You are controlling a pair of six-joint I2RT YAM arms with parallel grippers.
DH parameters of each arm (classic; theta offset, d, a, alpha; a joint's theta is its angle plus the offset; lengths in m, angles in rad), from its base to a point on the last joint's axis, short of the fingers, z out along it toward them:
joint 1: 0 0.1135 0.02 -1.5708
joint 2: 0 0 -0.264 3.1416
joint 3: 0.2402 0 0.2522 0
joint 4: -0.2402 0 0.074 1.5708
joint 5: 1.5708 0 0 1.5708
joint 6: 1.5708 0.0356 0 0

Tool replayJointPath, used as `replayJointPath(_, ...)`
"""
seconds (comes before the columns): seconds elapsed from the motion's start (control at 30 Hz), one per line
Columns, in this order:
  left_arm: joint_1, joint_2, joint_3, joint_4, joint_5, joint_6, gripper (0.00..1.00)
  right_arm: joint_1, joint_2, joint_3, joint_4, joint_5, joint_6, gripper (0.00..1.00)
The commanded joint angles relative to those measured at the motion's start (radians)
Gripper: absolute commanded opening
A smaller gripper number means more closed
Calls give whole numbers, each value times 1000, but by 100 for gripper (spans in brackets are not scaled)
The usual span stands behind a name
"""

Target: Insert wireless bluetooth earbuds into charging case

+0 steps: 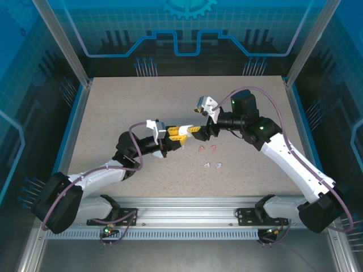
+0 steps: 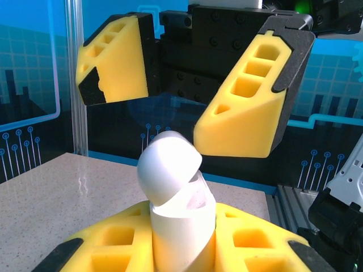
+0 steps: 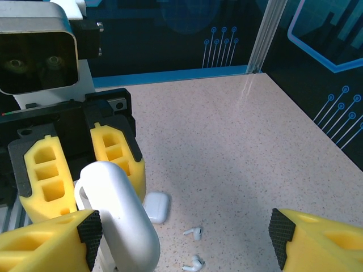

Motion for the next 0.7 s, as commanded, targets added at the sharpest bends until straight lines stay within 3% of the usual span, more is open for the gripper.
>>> replayJointPath(0.0,-5,2,-6,49,36,6,0,-7,11,27,-5,18,-4,81)
replayJointPath(0.47,-5,4,-15,46,35,11,0,-22,17,45,-34,48,17,82)
replayJointPath(0.67,-5,5,-18,45,29,13,0,-31,14,47,-24,-5,28,83)
